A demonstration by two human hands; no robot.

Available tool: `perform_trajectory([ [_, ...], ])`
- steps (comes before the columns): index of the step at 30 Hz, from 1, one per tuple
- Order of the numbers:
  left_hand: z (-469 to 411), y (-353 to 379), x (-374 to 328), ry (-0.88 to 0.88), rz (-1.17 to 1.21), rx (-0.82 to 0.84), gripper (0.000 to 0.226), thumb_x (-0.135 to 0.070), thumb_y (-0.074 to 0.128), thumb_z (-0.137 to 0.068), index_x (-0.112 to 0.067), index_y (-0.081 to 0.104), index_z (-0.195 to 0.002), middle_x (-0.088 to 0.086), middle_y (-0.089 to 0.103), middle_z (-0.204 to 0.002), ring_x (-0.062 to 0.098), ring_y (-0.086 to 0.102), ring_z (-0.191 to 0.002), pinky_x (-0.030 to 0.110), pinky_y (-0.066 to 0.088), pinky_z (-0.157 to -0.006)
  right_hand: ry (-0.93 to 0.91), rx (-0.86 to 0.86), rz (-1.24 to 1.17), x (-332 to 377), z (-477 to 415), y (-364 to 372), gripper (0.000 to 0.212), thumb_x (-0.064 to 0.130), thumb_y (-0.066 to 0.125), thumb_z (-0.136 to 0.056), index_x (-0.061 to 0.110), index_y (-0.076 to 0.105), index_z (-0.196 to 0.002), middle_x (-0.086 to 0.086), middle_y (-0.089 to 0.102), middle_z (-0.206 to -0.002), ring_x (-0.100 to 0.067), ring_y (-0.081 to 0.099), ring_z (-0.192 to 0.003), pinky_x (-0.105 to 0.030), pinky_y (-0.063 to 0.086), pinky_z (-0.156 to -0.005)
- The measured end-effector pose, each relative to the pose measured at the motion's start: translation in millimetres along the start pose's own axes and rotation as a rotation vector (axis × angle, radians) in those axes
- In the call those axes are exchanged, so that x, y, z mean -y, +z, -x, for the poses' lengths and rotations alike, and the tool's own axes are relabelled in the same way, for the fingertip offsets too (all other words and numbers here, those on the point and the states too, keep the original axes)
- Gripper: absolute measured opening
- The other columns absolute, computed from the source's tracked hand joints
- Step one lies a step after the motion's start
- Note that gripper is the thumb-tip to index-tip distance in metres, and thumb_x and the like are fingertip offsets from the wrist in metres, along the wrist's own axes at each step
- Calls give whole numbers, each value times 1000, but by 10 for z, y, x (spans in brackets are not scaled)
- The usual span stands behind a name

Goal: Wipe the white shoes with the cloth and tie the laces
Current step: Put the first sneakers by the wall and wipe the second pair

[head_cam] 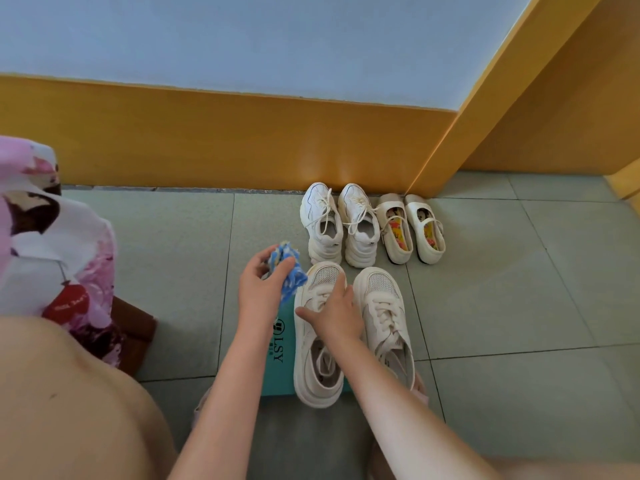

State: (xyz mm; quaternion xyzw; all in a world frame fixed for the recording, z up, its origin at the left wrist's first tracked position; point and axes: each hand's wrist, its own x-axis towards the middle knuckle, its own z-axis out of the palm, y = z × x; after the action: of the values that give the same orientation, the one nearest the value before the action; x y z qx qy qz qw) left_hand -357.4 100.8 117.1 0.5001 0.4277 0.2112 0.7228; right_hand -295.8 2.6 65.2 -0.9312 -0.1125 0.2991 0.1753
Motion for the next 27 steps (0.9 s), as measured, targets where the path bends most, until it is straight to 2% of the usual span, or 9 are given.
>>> perform_trajectory([
  [5, -52, 36, 52, -20, -53, 32, 33, -17, 69, -82, -19, 58, -113, 5, 66, -106, 16, 66, -93, 22, 53, -75, 1, -17, 83, -54, -10, 76, 104, 48, 69, -79, 19, -1, -151, -11, 17, -155, -31, 43, -129, -39, 44, -94],
  [7, -112, 99, 108, -18, -135, 49, 37, -19, 72, -80, -20, 56, -114, -1, 64, -103, 11, 64, -90, 16, 50, -68, -24, -42, 63, -87, -14, 74, 99, 44, 68, -81, 19, 2, -151, -10, 24, -152, -30, 42, -129, -39, 43, -93],
  [9, -192, 171, 179, 12, -245, 62, 40, -20, 73, -79, -18, 57, -116, -2, 62, -103, 13, 62, -92, 18, 49, -68, -48, -41, 18, -141, -27, 77, 97, 42, 68, -81, 20, 4, -151, -9, 28, -150, -28, 40, -130, -40, 43, -94],
  [13, -370, 299, 293, 99, -404, 87, 33, -15, 66, -84, -14, 60, -117, -2, 60, -98, 8, 56, -85, 15, 43, -66, -80, -41, -46, -242, -63, 52, 95, 41, 68, -81, 22, 7, -151, -8, 31, -148, -27, 39, -131, -39, 41, -98],
  [17, -566, 414, 358, 149, -492, 101, 34, -14, 61, -88, -12, 59, -122, 4, 64, -108, 4, 56, -76, 6, 42, -51, -116, -53, -97, -317, -81, 31, 92, 39, 68, -82, 23, 9, -151, -6, 32, -149, -26, 38, -132, -39, 40, -98],
  [20, -724, 474, 357, 151, -536, 123, 36, -14, 58, -90, -13, 56, -126, 5, 62, -116, 8, 57, -83, 8, 44, -54, -122, -37, -165, -399, -118, 8, 92, 37, 70, -81, 25, 11, -152, -3, 31, -151, -22, 37, -135, -39, 41, -101],
  [22, -813, 494, 345, 159, -601, 158, 36, -14, 57, -90, -14, 55, -126, 4, 60, -120, 11, 57, -88, 13, 46, -63, -123, -24, -249, -451, -141, -6, 93, 35, 72, -80, 26, 13, -151, -1, 32, -152, -18, 34, -137, -38, 39, -106],
  [25, -926, 528, 348, 170, -668, 277, 33, -12, 57, -90, -17, 58, -122, 4, 60, -117, 9, 55, -83, 9, 43, -53, -128, -6, -331, -515, -161, -19, 92, 33, 73, -79, 27, 16, -151, 1, 33, -152, -14, 32, -138, -35, 35, -109],
  [27, -980, 563, 354, 169, -724, 414, 31, -9, 56, -90, -19, 61, -119, 4, 62, -115, 13, 57, -90, 14, 45, -61, -129, -2, -347, -535, -168, -17, 91, 33, 73, -79, 27, 17, -151, 3, 34, -152, -13, 32, -139, -34, 34, -110],
])
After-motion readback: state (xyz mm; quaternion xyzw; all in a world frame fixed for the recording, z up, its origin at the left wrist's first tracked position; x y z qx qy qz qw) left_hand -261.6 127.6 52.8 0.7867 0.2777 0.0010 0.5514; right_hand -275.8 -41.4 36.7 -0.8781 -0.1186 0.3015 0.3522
